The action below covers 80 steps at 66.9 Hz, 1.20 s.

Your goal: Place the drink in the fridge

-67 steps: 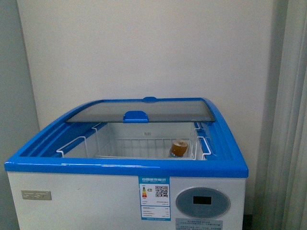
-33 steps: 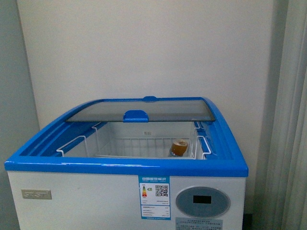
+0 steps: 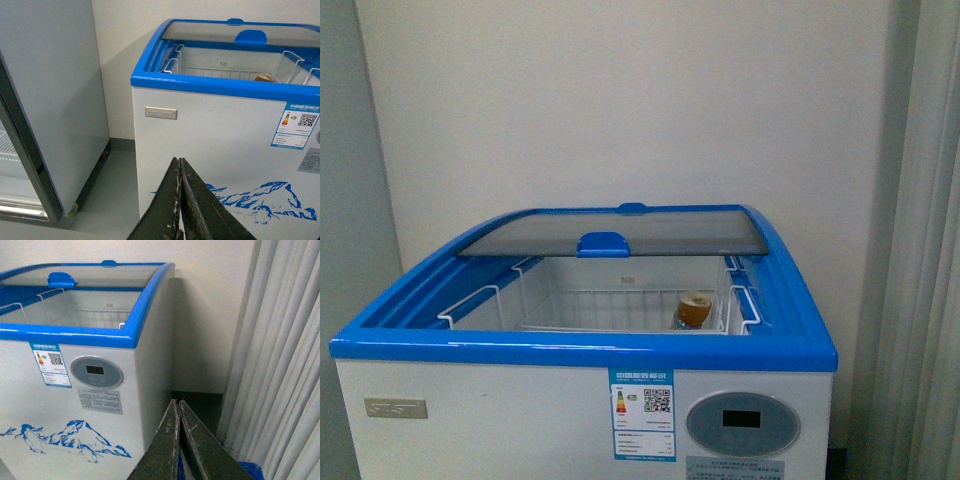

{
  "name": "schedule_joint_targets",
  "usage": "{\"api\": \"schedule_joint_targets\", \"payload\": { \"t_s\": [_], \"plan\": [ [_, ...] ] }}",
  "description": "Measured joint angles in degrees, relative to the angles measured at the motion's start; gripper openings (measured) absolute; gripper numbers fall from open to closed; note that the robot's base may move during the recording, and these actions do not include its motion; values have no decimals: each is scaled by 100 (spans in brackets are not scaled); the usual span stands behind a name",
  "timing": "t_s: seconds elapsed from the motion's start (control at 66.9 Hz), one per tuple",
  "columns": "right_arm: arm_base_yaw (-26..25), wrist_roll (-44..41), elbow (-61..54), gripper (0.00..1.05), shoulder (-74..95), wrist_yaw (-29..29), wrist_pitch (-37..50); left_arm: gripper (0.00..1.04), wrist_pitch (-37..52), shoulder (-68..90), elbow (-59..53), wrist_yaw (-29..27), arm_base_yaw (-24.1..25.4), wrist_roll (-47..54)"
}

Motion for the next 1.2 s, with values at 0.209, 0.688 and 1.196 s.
{"api": "schedule_joint_targets", "payload": {
  "t_s": [0.209, 0.688, 1.196],
  "plan": [
    [0, 0, 0, 3, -446, 0, -448, 3, 0, 0, 2, 0, 0, 0],
    [-2, -4, 0, 3, -1517, 0, -1543, 3, 0, 0, 0, 0, 0, 0],
    [-2, -9, 0, 75, -1517, -2, -1543, 71, 0, 0, 0, 0, 0, -2]
  ]
}}
